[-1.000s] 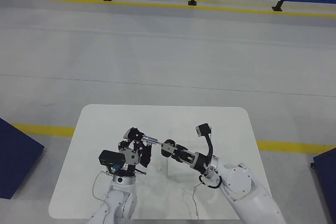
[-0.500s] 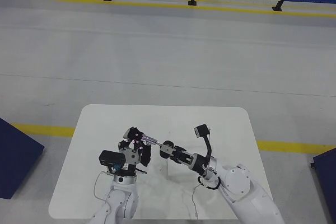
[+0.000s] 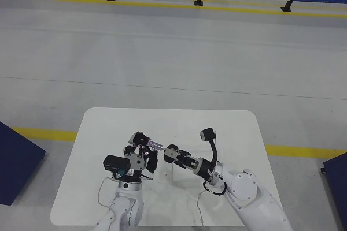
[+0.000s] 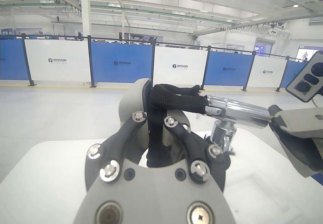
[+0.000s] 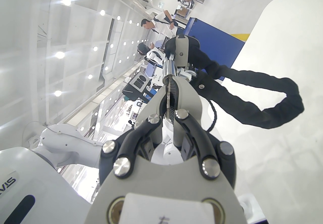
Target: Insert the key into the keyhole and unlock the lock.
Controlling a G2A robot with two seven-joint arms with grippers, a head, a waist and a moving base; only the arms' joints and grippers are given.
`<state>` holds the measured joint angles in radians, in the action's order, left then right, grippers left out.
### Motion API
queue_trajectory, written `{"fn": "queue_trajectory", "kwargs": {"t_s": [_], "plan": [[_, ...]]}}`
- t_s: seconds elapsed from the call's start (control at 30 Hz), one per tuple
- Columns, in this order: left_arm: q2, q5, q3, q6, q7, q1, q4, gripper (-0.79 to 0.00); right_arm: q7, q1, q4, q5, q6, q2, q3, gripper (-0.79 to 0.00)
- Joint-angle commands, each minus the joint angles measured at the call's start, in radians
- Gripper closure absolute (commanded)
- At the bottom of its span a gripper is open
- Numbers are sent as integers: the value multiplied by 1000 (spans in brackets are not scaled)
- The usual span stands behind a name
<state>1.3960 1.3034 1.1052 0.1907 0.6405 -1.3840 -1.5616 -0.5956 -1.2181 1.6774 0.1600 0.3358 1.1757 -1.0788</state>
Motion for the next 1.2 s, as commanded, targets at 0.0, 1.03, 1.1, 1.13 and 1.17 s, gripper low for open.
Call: {"fn": "queue_trajectory", "kwargs": {"t_s": [0.0,1.03,1.1,1.13,1.17], "plan": [[2,-13,3,2,-4,-2,-3,0,0,2,-1,-4,2,1,0,0],[22,-17,29,-4,-15,-8,1,0,-51,-44,18,-2,50,-12,-82,0],[23,-16,30,-5,-15,-8,1,0,-53,-43,18,-3,52,-12,-81,0],[23,-13,31,-7,-15,-8,2,0,-54,-43,18,-2,53,-12,-81,0],[24,-12,31,-8,-15,-8,2,0,-55,-42,17,-4,55,-12,-81,0]]}}
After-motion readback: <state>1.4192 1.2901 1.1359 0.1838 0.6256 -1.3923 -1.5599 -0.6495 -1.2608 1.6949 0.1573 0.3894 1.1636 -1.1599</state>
